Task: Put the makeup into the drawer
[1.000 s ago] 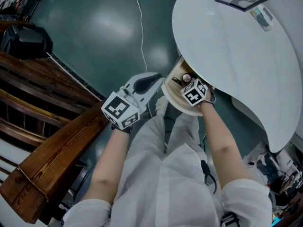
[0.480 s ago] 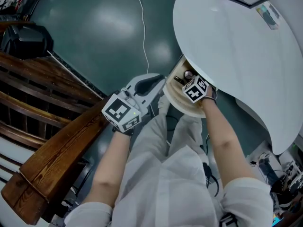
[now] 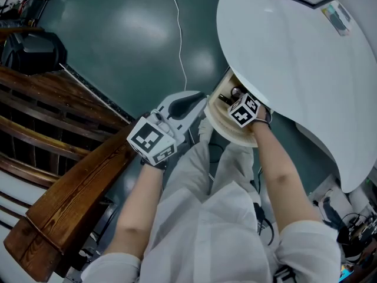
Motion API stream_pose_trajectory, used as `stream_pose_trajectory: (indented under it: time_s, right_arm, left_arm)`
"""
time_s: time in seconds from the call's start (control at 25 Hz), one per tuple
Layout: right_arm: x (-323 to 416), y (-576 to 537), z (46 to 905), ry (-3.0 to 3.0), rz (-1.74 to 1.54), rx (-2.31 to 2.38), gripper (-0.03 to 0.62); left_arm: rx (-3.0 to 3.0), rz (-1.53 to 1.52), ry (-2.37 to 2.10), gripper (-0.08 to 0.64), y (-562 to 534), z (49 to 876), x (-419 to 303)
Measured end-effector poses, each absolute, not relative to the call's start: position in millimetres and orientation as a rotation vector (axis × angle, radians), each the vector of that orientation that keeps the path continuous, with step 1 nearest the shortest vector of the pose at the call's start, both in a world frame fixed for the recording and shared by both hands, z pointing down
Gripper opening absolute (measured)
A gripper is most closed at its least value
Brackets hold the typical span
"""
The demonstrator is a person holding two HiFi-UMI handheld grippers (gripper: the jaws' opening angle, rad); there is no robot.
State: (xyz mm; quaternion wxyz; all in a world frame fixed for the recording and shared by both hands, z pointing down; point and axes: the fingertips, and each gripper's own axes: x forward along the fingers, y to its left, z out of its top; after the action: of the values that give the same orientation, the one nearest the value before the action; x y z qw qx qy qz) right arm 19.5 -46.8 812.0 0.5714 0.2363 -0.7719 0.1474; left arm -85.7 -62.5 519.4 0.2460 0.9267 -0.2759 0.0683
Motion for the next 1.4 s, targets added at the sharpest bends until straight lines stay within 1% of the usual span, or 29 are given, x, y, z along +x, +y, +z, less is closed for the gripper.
stream_pose_trajectory:
  time_s: [0.72,1.24,1.4]
  right_arm:
    - [16,-44,795,-1.799,0.366,0.575,0.202]
    - [15,-27,748,-1.817,0.388,0.618,0.201]
    - [19,-19,729,-1.818,0.401,0.643,0.183]
  left_arm:
    - [2.542,0.162,-0.759,0.025,-66,507,-92]
    - [2.592,0.129,-0.755,0.025,-62,473,-87]
    - [2.604,0.122,-0.757,0.025,-59,460,-86]
